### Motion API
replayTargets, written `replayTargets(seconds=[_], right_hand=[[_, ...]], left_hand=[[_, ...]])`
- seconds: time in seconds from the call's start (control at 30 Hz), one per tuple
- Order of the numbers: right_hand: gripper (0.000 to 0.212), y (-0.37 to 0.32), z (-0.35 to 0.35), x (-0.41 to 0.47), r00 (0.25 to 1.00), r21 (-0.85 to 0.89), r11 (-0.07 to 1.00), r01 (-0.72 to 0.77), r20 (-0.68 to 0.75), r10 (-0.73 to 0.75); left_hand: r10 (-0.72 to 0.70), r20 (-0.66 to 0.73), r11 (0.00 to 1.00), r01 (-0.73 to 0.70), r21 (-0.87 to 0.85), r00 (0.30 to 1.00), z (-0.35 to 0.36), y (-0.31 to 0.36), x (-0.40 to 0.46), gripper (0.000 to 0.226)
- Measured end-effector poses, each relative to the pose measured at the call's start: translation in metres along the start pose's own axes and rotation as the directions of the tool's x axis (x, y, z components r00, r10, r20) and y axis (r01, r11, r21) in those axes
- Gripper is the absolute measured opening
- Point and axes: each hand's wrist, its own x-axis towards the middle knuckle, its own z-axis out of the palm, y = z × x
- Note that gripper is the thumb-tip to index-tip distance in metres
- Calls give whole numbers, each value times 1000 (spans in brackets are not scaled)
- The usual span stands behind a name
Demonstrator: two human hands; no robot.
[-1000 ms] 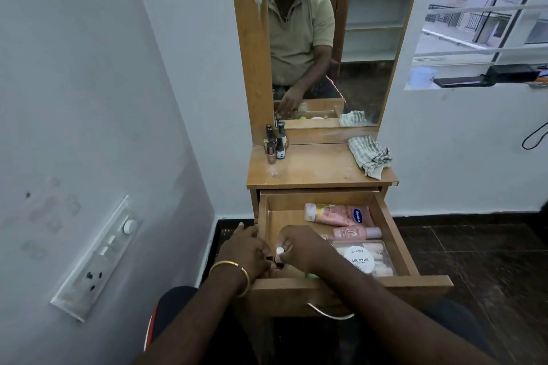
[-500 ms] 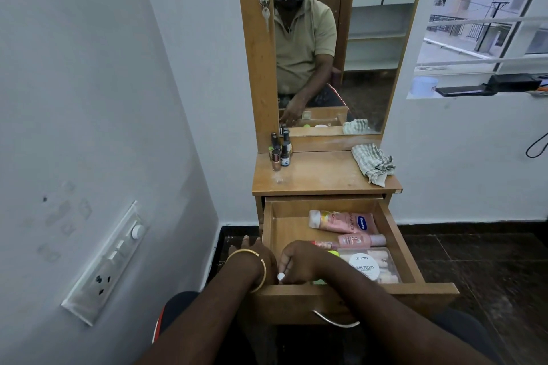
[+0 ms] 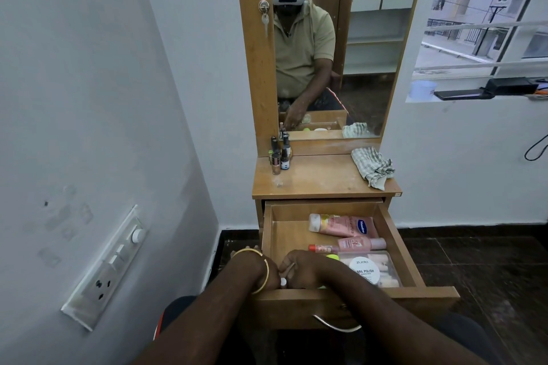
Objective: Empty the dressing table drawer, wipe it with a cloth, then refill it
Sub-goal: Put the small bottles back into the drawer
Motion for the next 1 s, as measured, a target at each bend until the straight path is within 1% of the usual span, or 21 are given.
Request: replayTargets(seconds=[0.07, 0.1, 0.17, 0.2, 0.23, 0.27, 0.33, 0.37, 0.4, 0.43, 0.5, 0.53, 0.6, 0.67, 0.7, 0.77, 0.83, 0.87, 0.93, 1.0], right_hand=[[37, -2, -2, -3, 1000, -8, 1000, 7, 6, -7], [38, -3, -3, -5, 1000, -11, 1000, 4, 12, -4], [40, -5, -4, -7, 1000, -23, 1000, -5, 21, 6], [42, -5, -5, -7, 1000, -26, 1000, -9, 30, 10], [43, -5, -6, -7, 999, -25, 1000, -8, 34, 9], [46, -3, -6, -6, 999, -11, 1000, -9, 33, 10], [55, 3, -9, -1, 1000, 42, 999, -7, -4, 7], [55, 5, -13, 0, 999, 57, 998, 10, -45, -7], [49, 7, -19, 4, 994, 58, 998, 37, -105, -30], [39, 7, -25, 6, 982, 62, 996, 72, -179, -59], [19, 5, -45, 11, 929, 91, 985, 144, -355, -103], [14, 2, -56, 13, 889, 116, 979, 168, -448, -99], [13, -4, -80, 19, 792, 140, 972, 188, -607, -66], [21, -6, -105, 30, 688, 32, 985, 168, -719, -94], [27, -8, -116, 36, 645, -26, 987, 158, -754, -123], [37, -14, -134, 47, 582, -128, 983, 128, -793, -180], [45, -20, -149, 62, 531, -256, 964, 66, -809, -251], [48, -23, -155, 70, 511, -317, 948, 29, -810, -287], [54, -26, -163, 83, 488, -392, 920, -22, -807, -332], [58, -25, -168, 96, 490, -425, 903, -64, -802, -342]], left_hand=[[-12, -6, 1000, 12, -21, 1000, -2, 3, -5, 66], [4, 0, 999, -4, -41, 1000, -4, 3, -9, 63], [59, 6, 993, -58, -98, 998, -8, 1, -17, 48], [78, -17, 989, -79, -128, 997, -11, -2, -20, 41], [85, -65, 984, -94, -151, 994, -15, -4, -24, 37], [82, -142, 980, -106, -170, 986, -19, -8, -29, 35], [55, -335, 961, -142, -239, 941, -28, -16, -36, 31], [33, -421, 948, -162, -273, 906, -34, -20, -38, 28], [10, -491, 934, -183, -305, 871, -39, -25, -38, 23], [-14, -551, 916, -210, -341, 834, -44, -29, -38, 20], [-65, -650, 870, -276, -409, 757, -58, -35, -35, 18], [-91, -690, 855, -300, -424, 718, -66, -37, -32, 23], [-128, -763, 863, -309, -401, 633, -82, -39, -26, 40], [-160, -826, 881, -299, -366, 540, -99, -40, -17, 49], [-178, -849, 887, -292, -358, 498, -107, -41, -10, 51], [-235, -872, 891, -263, -370, 430, -121, -40, 0, 54], [-287, -888, 892, -238, -385, 359, -134, -41, 12, 55], [-295, -894, 899, -219, -379, 337, -139, -41, 17, 57], [-278, -903, 921, -177, -347, 328, -146, -42, 27, 60], [-252, -908, 937, -152, -316, 334, -151, -43, 35, 58]])
